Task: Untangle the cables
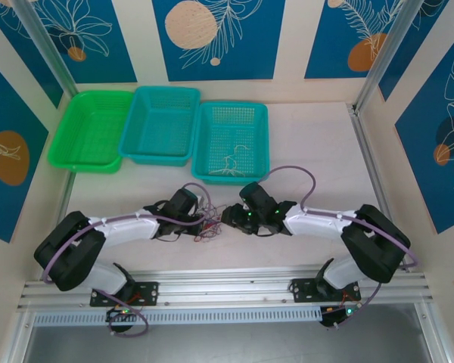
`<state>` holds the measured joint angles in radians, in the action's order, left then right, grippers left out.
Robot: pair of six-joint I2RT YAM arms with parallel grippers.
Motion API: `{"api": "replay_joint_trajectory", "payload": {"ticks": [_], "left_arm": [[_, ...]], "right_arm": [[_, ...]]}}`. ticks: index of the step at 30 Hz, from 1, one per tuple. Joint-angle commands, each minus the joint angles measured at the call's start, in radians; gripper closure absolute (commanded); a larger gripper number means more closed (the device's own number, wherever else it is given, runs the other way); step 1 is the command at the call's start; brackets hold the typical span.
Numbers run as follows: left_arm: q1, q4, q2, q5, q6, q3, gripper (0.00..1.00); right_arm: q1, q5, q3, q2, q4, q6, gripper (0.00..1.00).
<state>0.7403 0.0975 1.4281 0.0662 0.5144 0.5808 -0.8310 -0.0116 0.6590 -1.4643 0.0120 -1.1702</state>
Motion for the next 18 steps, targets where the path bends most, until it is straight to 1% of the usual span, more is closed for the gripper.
{"api": "replay_joint_trajectory", "payload": {"ticks": [1,5,7,10,13,16,18], "left_arm": [[0.007,0.004,0.010,-0.022,-0.009,-0.036,1.00],[0.007,0.018,-0.007,-0.031,-0.022,-0.036,1.00],[0.007,0.027,-0.013,-0.041,-0.024,-0.036,1.00],[0.006,0.031,-0.027,-0.050,-0.022,-0.042,1.00],[0.006,0.036,-0.039,-0.080,-0.020,-0.052,1.00],[-0.002,0.088,-0.057,-0.170,-0.008,-0.050,1.00],[-0.018,0.121,-0.077,-0.217,0.007,-0.052,1.00]], "right_arm": [[-0.011,-0.081,0.010,-0.066,0.076,-0.087,0.57],[-0.013,-0.097,0.011,-0.116,0.143,-0.117,0.74],[-0.011,-0.075,0.016,-0.118,0.135,-0.115,0.85],[-0.006,-0.048,0.018,-0.105,0.118,-0.109,1.00],[0.006,-0.030,0.004,-0.075,0.102,-0.111,1.00],[0.024,0.033,-0.048,0.001,0.075,-0.124,1.00],[0.048,0.083,-0.083,0.070,0.023,-0.127,1.00]]}}
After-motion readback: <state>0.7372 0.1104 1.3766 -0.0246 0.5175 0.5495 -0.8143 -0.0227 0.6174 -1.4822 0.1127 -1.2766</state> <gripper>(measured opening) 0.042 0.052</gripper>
